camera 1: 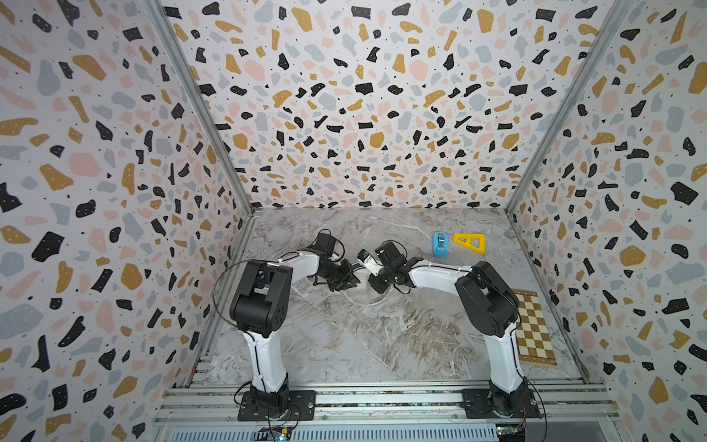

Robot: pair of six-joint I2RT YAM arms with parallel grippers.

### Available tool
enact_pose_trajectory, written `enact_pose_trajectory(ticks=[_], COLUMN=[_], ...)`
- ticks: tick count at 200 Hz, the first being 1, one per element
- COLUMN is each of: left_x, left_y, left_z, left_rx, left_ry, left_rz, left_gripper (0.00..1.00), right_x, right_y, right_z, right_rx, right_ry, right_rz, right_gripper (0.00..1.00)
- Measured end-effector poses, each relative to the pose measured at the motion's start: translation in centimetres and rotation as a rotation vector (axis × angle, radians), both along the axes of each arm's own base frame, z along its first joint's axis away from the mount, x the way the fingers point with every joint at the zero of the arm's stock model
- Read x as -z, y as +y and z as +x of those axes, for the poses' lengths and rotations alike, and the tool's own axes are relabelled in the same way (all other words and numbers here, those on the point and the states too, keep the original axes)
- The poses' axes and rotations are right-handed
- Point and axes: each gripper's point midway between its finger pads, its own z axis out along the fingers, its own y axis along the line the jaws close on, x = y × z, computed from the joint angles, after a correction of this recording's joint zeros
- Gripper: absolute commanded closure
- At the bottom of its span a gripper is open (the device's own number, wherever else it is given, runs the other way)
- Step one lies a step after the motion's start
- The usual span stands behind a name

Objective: Wrap dinner plates in bubble wrap
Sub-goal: Wrap the plate in the bubble wrap.

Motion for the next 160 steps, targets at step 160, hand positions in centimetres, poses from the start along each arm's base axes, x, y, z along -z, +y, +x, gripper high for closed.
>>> enact_pose_trajectory(ticks=[160], left_x=[-6.0], left_y=[-4.0], left_z=[-5.7], left_rx=[0.083], left_ry=[0.004], left_rz=[-0.261], left_gripper=[0.88], right_x=[0.0], right_y=[-1.5], right_z=[1.3], right_rx=[0.086], right_ry=[0.064], right_rz=[0.063], right_gripper=[1.00])
